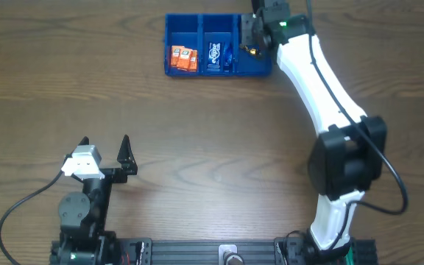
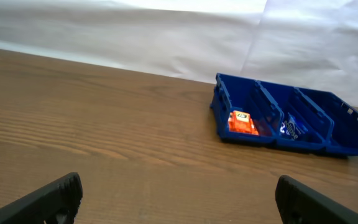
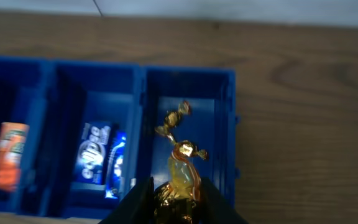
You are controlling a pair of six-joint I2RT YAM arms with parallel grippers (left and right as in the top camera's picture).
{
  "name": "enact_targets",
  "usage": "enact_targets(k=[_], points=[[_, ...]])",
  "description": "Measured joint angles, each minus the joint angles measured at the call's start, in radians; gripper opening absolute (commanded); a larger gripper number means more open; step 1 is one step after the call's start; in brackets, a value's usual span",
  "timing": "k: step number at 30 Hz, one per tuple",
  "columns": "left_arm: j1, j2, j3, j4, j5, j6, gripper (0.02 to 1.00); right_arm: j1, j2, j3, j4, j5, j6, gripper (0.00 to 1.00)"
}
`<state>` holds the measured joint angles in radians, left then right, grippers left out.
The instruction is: Sort Candies Into Trays
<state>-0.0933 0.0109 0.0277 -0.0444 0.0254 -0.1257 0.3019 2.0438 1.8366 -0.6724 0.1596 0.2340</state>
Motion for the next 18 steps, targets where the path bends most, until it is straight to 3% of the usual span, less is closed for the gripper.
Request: enact_targets(k=[6, 9, 11, 14, 17, 18], points=[[0.0, 0.0, 0.0, 0.0, 0.0, 0.0, 0.998, -0.024, 0.072, 0.0, 0.016, -0.021, 0.0, 0.283], [0.0, 0.0, 0.0, 0.0, 0.0, 0.0, 0.998, -0.025, 0.08, 0.0, 0.02, -0.029, 0.0, 0.395], [0.0, 0.0, 0.0, 0.0, 0.0, 0.0, 0.998, -0.025, 0.084, 0.0, 0.017, -0.033, 0.0, 0.549], [0.0, 0.0, 0.0, 0.0, 0.0, 0.0, 0.998, -0.026, 0.085, 0.001, -0.004, -0.043, 0.0, 0.647], [0.0, 0.0, 0.0, 0.0, 0.0, 0.0, 0.998, -0.035, 0.067, 0.0, -0.05, -0.056, -0.01, 0.851], [0.0, 0.0, 0.0, 0.0, 0.0, 0.0, 0.996, -0.041, 0.045, -0.004, -0.061, -0.059, -0.022, 0.993]])
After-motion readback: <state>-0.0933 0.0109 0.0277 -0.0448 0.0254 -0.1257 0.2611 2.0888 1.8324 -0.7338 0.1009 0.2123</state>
